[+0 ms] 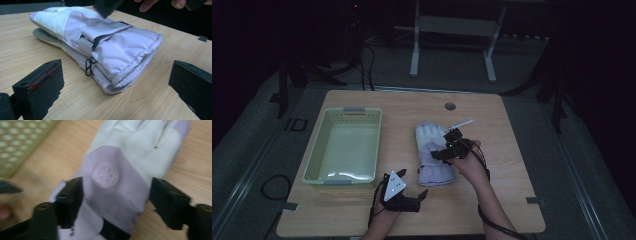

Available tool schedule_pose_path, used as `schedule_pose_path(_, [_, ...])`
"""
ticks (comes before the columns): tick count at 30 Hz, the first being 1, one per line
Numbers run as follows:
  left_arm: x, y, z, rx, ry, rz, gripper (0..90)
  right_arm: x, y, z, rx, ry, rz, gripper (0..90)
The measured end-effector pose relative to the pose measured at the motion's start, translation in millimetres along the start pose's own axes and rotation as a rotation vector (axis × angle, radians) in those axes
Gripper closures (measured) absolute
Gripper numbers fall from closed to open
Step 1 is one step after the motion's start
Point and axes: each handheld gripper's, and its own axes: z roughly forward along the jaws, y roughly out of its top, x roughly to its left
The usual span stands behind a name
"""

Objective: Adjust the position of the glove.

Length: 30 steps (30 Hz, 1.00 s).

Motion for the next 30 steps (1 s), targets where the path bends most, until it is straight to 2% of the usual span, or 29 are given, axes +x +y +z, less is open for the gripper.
schedule_pose_path(3, [1.0,0.2,0.8,0.001,-0.003,-0.023,0.1,-6.6,-7.6,-2.6,-0.030,0.007,-0.020,20.2])
schedule_pose_path(4, [1.2,0.2,0.8,0.003,-0.003,-0.025,0.1,-9.1,-10.9,-2.9,-0.048,0.022,-0.047,17.7])
schedule_pose_path(5, [1.2,0.2,0.8,0.003,-0.003,-0.025,0.1,-9.1,-10.9,-2.9,-0.048,0.022,-0.047,17.7])
schedule_pose_path(6, [1.2,0.2,1.1,0.004,-0.015,-0.029,0.1,-11.6,-15.6,-3.2,-0.078,0.041,-0.088,13.5])
schedule_pose_path(7, [1.2,0.2,1.3,0.004,-0.025,-0.031,0.1,-14.8,-21.6,-3.7,-0.083,0.073,-0.111,14.8])
schedule_pose_path(8, [0.2,0.3,1.5,0.008,-0.035,-0.026,0.1,-18.4,-30.1,-5.2,-0.152,0.096,-0.141,16.8])
schedule_pose_path(10, [-1.3,0.3,1.8,0.008,-0.052,-0.016,0.1,-20.2,-35.2,-6.5,-0.192,0.074,-0.173,16.3])
schedule_pose_path(12, [-3.1,0.3,1.9,0.006,-0.049,-0.003,0.1,-21.8,-39.9,-8.2,-0.225,0.090,-0.200,16.4])
schedule_pose_path(13, [-3.1,0.3,1.9,0.006,-0.049,-0.003,0.0,-21.8,-39.9,-8.2,-0.225,0.090,-0.200,16.4])
schedule_pose_path(14, [-3.0,0.3,1.9,0.007,-0.052,-0.006,0.1,-22.4,-44.4,-9.3,-0.245,0.106,-0.240,16.3])
schedule_pose_path(16, [-2.5,0.5,2.3,0.012,-0.052,-0.009,0.1,-23.3,-50.6,-10.7,-0.264,0.103,-0.290,16.3])
schedule_pose_path(19, [-2.9,1.1,3.2,0.025,-0.035,0.008,0.1,-27.6,-58.1,-12.9,-0.294,0.098,-0.299,15.9])
schedule_pose_path(20, [-3.6,1.5,3.6,0.036,-0.018,0.028,0.1,-32.4,-64.6,-14.1,-0.310,0.102,-0.286,14.3])
schedule_pose_path(21, [-3.6,1.5,3.6,0.036,-0.018,0.028,0.1,-34.8,-67.1,-14.3,-0.310,0.104,-0.285,14.3])
schedule_pose_path(23, [-6.4,1.6,4.0,0.055,-0.002,0.054,0.1,-38.4,-71.5,-13.7,-0.295,0.107,-0.285,14.1])
schedule_pose_path(24, [-7.6,1.2,3.3,0.049,-0.019,0.072,0.1,-39.9,-73.6,-13.4,-0.290,0.097,-0.286,14.1])
schedule_pose_path(25, [-7.6,1.2,3.3,0.049,-0.019,0.072,0.1,-39.9,-73.6,-13.4,-0.290,0.097,-0.286,14.1])
schedule_pose_path(26, [-11.0,1.7,2.1,0.051,-0.049,0.098,0.1,-43.3,-78.1,-13.7,-0.293,0.089,-0.283,13.6])
schedule_pose_path(27, [-11.0,1.7,2.1,0.051,-0.049,0.098,0.1,-44.7,-80.3,-13.9,-0.299,0.078,-0.272,13.4])
schedule_pose_path(28, [-12.8,4.1,0.9,0.034,-0.091,0.104,0.1,-45.1,-82.8,-14.5,-0.308,0.071,-0.271,12.8])
schedule_pose_path(29, [-12.8,4.1,0.9,0.034,-0.091,0.104,0.1,-45.1,-82.8,-14.5,-0.308,0.071,-0.271,12.8])
schedule_pose_path(30, [-15.2,8.9,-1.3,0.014,-0.114,0.110,0.1,-45.0,-86.9,-16.0,-0.320,0.041,-0.297,12.8])
